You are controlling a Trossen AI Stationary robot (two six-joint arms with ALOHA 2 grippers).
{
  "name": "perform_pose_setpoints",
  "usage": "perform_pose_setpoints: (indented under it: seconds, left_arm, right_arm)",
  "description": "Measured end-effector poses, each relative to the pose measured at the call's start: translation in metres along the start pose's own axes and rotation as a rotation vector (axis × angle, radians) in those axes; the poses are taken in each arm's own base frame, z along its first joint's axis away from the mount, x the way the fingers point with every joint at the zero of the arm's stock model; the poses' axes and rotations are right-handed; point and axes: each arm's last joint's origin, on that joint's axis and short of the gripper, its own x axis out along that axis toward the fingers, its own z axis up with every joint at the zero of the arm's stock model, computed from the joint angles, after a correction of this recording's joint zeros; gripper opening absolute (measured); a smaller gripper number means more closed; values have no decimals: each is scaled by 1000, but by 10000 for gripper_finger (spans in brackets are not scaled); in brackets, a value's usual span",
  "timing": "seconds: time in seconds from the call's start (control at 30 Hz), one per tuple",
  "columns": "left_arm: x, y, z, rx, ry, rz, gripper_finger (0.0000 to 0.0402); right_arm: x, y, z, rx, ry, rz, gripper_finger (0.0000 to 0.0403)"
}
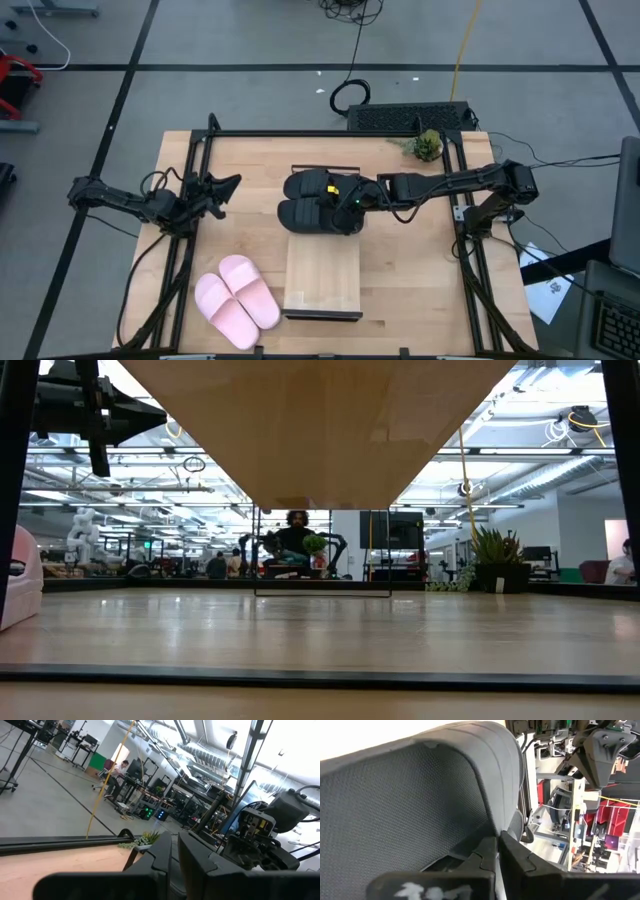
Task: Pick and place slides into the shelf
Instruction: Put the black slide on the shelf
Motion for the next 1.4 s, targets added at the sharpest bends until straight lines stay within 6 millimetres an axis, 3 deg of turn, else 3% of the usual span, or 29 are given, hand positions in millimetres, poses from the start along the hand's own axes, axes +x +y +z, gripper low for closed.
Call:
perform_pose_setpoints:
  seconds: [1.4]
  left_arm:
    - [0, 0, 0, 13, 0, 0, 33]
  right_arm:
    - [0, 0, -4, -33, 16, 11, 5]
